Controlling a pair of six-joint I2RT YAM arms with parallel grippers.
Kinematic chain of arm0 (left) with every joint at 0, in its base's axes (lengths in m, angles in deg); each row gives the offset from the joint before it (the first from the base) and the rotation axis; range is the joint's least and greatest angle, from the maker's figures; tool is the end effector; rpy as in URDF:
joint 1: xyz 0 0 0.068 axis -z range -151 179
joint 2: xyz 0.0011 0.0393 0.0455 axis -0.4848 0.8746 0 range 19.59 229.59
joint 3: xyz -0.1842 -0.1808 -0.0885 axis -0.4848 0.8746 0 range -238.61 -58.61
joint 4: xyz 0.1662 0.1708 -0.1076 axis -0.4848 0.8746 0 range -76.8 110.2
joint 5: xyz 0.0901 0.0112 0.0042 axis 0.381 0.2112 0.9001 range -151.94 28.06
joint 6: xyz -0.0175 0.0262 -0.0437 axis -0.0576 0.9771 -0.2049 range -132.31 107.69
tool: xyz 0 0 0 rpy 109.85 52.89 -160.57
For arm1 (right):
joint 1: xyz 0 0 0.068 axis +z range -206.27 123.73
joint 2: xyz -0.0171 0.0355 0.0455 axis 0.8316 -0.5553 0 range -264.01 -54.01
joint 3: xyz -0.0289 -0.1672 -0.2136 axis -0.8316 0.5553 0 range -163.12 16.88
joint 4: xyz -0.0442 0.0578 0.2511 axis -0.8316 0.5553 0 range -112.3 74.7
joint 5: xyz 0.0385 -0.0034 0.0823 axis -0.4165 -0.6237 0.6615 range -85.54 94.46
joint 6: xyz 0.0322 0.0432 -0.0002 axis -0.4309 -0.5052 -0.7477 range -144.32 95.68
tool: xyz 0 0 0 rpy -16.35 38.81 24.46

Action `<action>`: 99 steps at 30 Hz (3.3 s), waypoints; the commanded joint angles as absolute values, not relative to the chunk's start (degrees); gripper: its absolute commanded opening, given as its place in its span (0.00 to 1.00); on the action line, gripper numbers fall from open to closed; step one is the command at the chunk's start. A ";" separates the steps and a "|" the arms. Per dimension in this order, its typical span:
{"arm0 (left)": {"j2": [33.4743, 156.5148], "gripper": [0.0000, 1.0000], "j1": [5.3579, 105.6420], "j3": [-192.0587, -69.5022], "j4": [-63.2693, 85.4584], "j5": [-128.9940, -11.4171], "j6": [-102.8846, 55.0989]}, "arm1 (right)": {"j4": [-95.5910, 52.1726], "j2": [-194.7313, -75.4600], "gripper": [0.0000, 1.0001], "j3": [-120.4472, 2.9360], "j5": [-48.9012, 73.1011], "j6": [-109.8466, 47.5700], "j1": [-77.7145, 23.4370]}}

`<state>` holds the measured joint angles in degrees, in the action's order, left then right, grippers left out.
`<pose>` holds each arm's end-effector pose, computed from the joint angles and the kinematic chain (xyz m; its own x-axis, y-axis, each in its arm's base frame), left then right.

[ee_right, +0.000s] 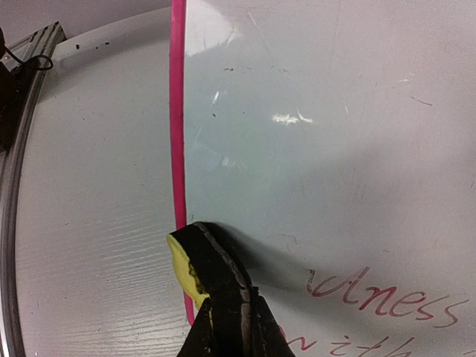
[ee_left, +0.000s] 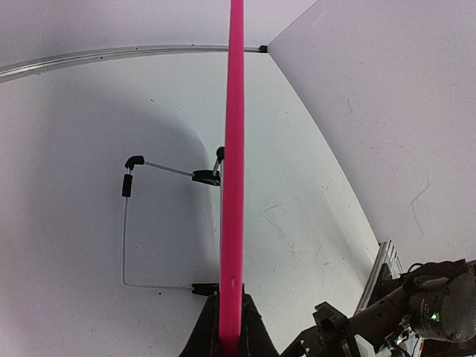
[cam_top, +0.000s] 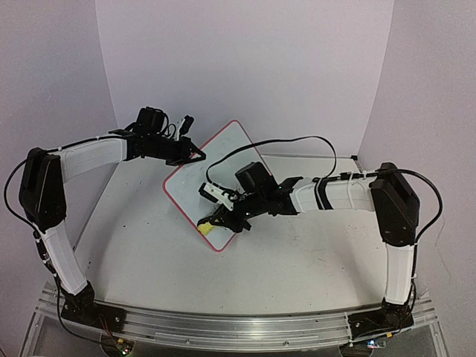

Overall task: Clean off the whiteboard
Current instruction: Erase the whiteboard at the center of the board.

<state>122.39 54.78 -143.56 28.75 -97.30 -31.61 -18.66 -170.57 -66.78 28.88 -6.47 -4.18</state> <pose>0.3658 -0.1996 0.2963 -0.7289 0.0526 -0.6826 0.5814 0.5740 -0.5766 0.2721 0.3734 0.2036 -0.0654 -0.5383 -0.8402 -0.9902 0.1391 -0.0120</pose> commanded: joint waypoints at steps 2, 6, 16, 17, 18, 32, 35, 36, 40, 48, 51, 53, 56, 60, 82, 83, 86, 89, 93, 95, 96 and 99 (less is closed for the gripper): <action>121.30 0.00 57.49 -142.10 32.45 -98.35 -33.58 | -19.24 -170.46 0.00 -67.33 22.70 -7.53 -9.36; 121.33 0.00 57.56 -142.19 32.44 -98.24 -33.58 | -19.09 -170.07 0.00 -69.54 22.01 -6.73 -12.28; 121.57 0.00 57.65 -142.28 32.44 -98.54 -33.49 | -16.44 -170.75 0.00 -72.72 26.96 -5.57 -15.69; 121.59 0.00 57.65 -142.36 32.43 -98.58 -33.49 | -16.27 -170.43 0.00 -72.05 29.21 -5.18 -14.98; 121.62 0.00 57.65 -142.44 32.45 -98.57 -33.43 | -16.31 -169.87 0.00 -70.80 30.15 -3.81 -13.88; 121.71 0.00 57.65 -142.52 32.47 -98.49 -33.50 | -16.50 -169.28 0.00 -66.92 36.29 0.85 -1.85; 121.44 0.00 57.65 -142.46 32.48 -98.35 -33.49 | -16.52 -170.53 0.00 -67.22 33.99 0.38 -1.02; 121.37 0.00 57.65 -142.45 32.45 -98.33 -33.49 | -16.58 -170.89 0.00 -67.23 32.15 0.18 -1.00; 121.12 0.00 57.64 -142.46 32.55 -98.42 -33.42 | -16.69 -171.14 0.00 -66.85 26.62 0.05 -1.69; 120.93 0.00 57.66 -142.40 32.48 -98.31 -33.27 | -15.59 -167.20 0.00 -67.49 40.61 0.22 -4.07; 120.75 0.00 57.66 -142.30 32.50 -98.09 -33.15 | -14.74 -165.80 0.00 -67.64 46.87 -0.05 -4.56; 120.68 0.00 57.68 -142.30 32.51 -98.13 -33.14 | -14.71 -165.13 0.00 -67.39 49.26 -0.86 -5.70; 120.66 0.00 57.66 -142.27 32.50 -98.15 -33.13 | -14.67 -165.14 0.00 -67.52 47.45 -1.42 -6.97; 120.85 0.00 57.65 -142.37 32.52 -98.26 -33.21 | -13.96 -166.46 0.00 -68.30 43.54 -1.00 -7.78; 121.59 0.00 57.65 -142.46 32.46 -98.50 -33.13 | -10.32 -175.00 0.00 -71.92 44.06 -0.09 -7.05; 121.62 0.00 57.65 -142.44 32.45 -98.51 -33.14 | -10.07 -175.23 0.00 -72.08 43.76 0.23 -6.77; 121.79 0.00 57.66 -142.54 32.49 -98.68 -33.21 | -9.75 -176.12 0.00 -72.66 42.23 0.04 -6.31; 121.59 0.00 57.65 -142.37 32.46 -98.51 -33.21 | -9.90 -176.34 0.00 -72.95 38.55 -0.75 -6.53; 121.15 0.00 57.64 -142.11 32.44 -98.22 -33.14 | -10.29 -176.34 0.00 -72.75 37.04 -3.06 -9.08; 121.04 0.00 57.65 -142.15 32.45 -98.24 -33.14 | -11.03 -175.71 0.00 -71.98 36.15 -4.30 -10.65; 121.03 0.00 57.65 -142.19 32.49 -98.26 -33.14 | -11.56 -175.43 0.00 -71.70 34.67 -4.83 -11.45; 121.02 0.00 57.65 -142.25 32.45 -98.43 -33.13 | -13.40 -174.97 0.00 -71.18 28.38 -6.39 -13.09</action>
